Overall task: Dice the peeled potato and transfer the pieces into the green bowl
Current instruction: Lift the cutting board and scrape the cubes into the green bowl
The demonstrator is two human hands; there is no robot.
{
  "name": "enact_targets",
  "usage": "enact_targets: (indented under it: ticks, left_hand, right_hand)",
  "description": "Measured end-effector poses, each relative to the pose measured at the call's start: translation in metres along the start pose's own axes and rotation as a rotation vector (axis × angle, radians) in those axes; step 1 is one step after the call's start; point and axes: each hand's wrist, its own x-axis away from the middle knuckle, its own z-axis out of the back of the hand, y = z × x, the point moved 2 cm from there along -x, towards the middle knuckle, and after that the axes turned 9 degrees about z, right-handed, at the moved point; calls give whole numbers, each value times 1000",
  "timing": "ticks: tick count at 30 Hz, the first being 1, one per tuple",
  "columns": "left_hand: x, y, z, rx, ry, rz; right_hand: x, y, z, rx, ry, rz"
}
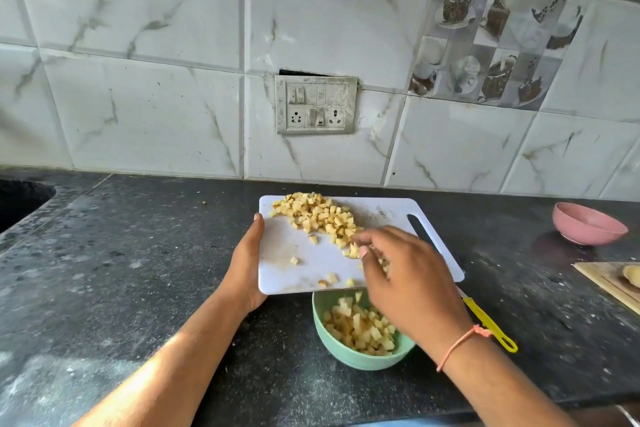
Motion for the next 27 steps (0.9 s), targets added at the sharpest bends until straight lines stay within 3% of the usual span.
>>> enact_targets:
  ticks: [2, 6, 9, 15, 19, 27]
  left_hand:
    - [1, 0, 0, -5, 1, -1]
    - [0, 0, 0, -5, 0, -6]
    - [0, 0, 0, -11, -5, -5]
    - [-1, 0, -1, -27, -10, -13]
    - [0, -1, -2, -26, -16, -9]
    - [2, 1, -5, -53, -55, -26]
  right_hand:
    - [-4, 24, -3, -113, 58, -88]
    - [-1, 47, -18, -254, -205, -240]
    - [7, 41, -20, -333, -237, -226]
    - [27, 19, -6, -448, -197, -91]
    - [12, 12, -6, -310, -48, 36]
    - [-40, -49, -55, -9, -182, 434]
